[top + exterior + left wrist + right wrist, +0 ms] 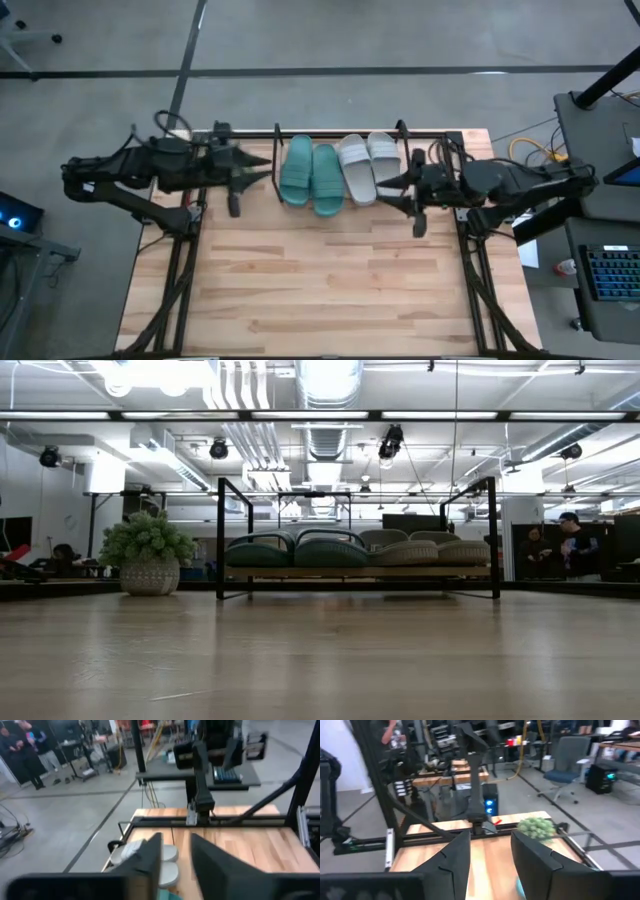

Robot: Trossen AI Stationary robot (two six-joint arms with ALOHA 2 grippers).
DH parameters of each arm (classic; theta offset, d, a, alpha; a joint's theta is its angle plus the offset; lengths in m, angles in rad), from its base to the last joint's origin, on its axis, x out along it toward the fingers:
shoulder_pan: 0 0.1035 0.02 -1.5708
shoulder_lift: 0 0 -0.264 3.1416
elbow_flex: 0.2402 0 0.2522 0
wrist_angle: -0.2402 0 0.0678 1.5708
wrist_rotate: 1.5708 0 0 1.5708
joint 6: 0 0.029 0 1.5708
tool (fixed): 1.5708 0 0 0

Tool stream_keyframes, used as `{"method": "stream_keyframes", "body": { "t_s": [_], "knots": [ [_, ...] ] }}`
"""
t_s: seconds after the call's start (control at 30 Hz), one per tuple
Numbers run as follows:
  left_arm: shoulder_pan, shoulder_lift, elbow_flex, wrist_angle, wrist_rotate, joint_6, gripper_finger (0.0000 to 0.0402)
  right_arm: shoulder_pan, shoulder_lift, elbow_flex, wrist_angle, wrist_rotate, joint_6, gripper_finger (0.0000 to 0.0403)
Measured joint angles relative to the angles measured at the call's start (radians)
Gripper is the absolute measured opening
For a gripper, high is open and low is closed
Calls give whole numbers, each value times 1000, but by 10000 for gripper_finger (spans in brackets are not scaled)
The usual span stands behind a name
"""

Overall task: Pick and place slides into the shelf
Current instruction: Return to Home Position

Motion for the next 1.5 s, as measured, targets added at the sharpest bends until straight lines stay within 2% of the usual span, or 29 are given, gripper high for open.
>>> {"method": "stream_keyframes", "body": {
  "t_s": [0.07, 0.13, 0.33, 0.43, 0.5, 0.63, 0.8, 1.0, 1.1, 1.2, 1.33, 1.5],
  "knots": [
    [-6, -56, -48, 26, -1, -3, 41, -1, -41, -41, 1, 38, 3, 130],
    [-8, -119, -111, 36, -4, -16, 12, -3, -74, -83, 3, 64, 23, 127],
    [-8, -311, -371, 227, 5, -69, 9, -4, -128, -191, 19, 116, 69, 123],
    [-8, -387, -549, 430, 51, -55, 2, -5, -133, -227, 46, 131, 67, 125],
    [-4, -423, -671, 610, 90, 10, 1, -4, -130, -236, 64, 132, 60, 125],
    [29, -446, -874, 919, 93, 67, 0, -13, -127, -238, 69, 133, 42, 121],
    [96, -399, -1024, 1156, 91, 55, 0, -22, -128, -235, 71, 134, 39, 121],
    [192, -459, -1103, 1133, 91, 73, 0, -26, -129, -235, 73, 135, 42, 117],
    [208, -575, -1143, 1017, 92, 70, 0, -26, -129, -235, 73, 133, 55, 117],
    [207, -695, -1169, 877, 148, 67, 0, -26, -127, -235, 74, 133, 57, 115],
    [205, -791, -1177, 724, 208, -28, 0, -26, -121, -236, 81, 133, 51, 114],
    [205, -883, -1180, 575, 225, -37, 0, -26, -118, -236, 93, 133, 38, 111]
  ]
}}
